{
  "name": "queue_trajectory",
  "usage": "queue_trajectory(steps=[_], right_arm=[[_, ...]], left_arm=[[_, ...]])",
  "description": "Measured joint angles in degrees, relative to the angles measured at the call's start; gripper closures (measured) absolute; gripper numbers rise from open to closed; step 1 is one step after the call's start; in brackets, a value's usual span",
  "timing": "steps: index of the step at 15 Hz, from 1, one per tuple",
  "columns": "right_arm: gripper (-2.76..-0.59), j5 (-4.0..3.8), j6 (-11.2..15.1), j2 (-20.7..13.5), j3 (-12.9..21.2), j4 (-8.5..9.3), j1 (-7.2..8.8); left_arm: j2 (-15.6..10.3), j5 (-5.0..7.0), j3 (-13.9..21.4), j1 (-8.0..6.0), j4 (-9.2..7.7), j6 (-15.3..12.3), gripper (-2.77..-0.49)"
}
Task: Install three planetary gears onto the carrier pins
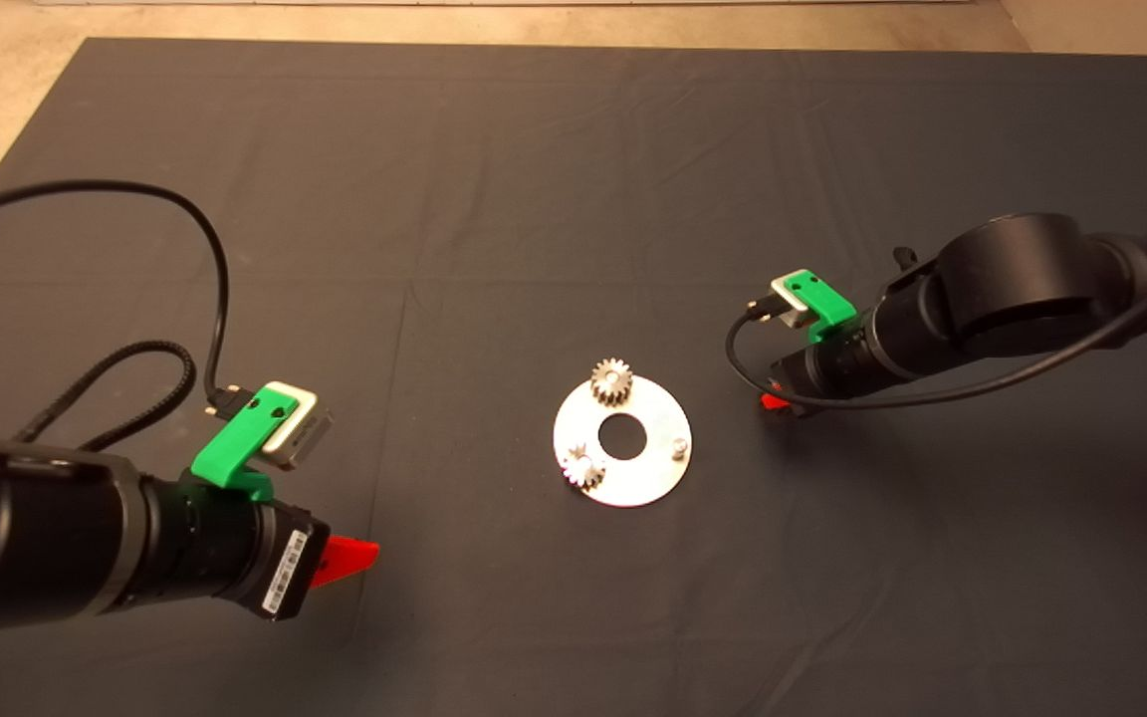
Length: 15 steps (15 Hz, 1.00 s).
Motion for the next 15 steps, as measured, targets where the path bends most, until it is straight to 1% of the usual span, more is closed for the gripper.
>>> queue_trajectory(steps=[2, 5, 7, 8, 10, 11, 13, 15], right_arm=[[-0.95, 0.0, 2.6, -0.2, 4.0, 0.03, 0.54], [-0.95, 0.05, 6.9, -0.1, 9.8, 0.08, 2.52], [-0.94, 0.22, 8.3, 0.0, 12.3, 0.11, 2.77], [-0.94, 0.41, 8.3, 0.1, 12.8, 0.14, 2.77], [-0.94, 0.27, 8.4, 0.3, 12.8, 0.1, 2.77], [-0.94, 0.18, 8.4, 0.9, 12.8, 0.1, 2.77], [-0.95, -0.04, 8.4, 3.4, 12.8, 0.1, 2.77], [-0.95, 0.05, 8.3, 6.5, 12.8, 0.1, 2.77]], left_arm=[[0.0, -0.15, 0.0, 0.0, 0.0, 0.0, -1.64], [0.0, -0.31, 0.0, 0.0, 0.0, 0.0, -1.64], [0.0, -0.33, 0.0, 0.0, 0.0, 0.0, -1.64], [0.1, -0.33, 0.0, 0.0, 0.0, 0.0, -1.64], [0.3, -0.37, 0.0, 0.0, 0.0, 0.0, -1.64], [0.3, -0.37, 0.0, 0.02, 0.0, 0.0, -1.64], [0.3, -0.39, 0.0, 0.0, 0.0, 0.0, -1.64], [0.3, -0.34, 0.0, -0.43, 0.0, 0.0, -1.64]])
